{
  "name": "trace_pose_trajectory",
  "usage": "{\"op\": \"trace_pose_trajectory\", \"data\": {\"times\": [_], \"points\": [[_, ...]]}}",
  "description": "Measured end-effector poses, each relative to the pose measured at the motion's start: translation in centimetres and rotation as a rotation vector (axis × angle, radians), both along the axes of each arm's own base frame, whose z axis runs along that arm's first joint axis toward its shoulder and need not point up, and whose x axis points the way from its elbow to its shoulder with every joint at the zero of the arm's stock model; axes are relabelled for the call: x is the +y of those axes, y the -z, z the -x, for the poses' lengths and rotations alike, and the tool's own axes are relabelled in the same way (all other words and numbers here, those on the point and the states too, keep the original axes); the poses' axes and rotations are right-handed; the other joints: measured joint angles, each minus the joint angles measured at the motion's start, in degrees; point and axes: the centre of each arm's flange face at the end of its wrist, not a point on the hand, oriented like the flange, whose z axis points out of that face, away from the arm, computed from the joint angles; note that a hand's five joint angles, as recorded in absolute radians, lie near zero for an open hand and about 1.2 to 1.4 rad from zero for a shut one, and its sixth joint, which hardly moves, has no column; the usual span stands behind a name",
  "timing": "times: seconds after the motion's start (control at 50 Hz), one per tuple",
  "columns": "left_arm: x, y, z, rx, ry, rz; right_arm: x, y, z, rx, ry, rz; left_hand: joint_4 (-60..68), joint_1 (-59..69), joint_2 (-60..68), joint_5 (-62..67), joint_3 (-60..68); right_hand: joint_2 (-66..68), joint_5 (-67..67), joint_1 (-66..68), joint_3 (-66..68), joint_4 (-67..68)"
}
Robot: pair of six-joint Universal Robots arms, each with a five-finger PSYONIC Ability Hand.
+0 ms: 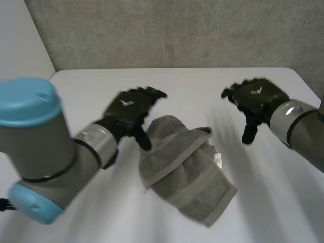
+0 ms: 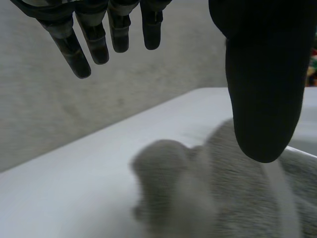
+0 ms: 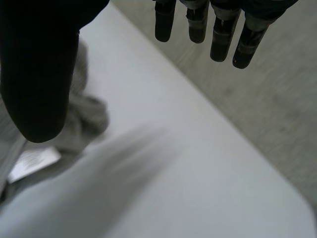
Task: Fold the towel.
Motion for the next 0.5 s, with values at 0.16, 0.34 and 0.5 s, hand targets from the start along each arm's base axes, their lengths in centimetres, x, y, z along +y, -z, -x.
{"op": "trace_pose_trajectory", "data": {"times": [0.16, 0.34, 0.5], "points": [[0.3, 4.0, 4.4, -0.089, 0.112, 0.031, 0.0, 3.5, 1.8, 0.034, 0.050, -0.111, 4.2, 4.3, 4.2, 4.5, 4.2, 0.0, 0.0, 0.0, 0.0, 0.0], [-1.1, 8.1, 6.9, -0.253, 0.169, 0.142, -0.3, 6.3, 3.6, 0.027, 0.101, -0.124, 28.9, 29.9, 29.0, 28.6, 29.0, 0.0, 0.0, 0.0, 0.0, 0.0], [-2.8, 6.4, 5.7, -0.255, 0.043, 0.196, -0.7, 7.3, 3.4, -0.018, 0.100, -0.137, 56.3, 54.0, 56.3, 55.3, 55.9, 0.0, 0.0, 0.0, 0.0, 0.0]]}}
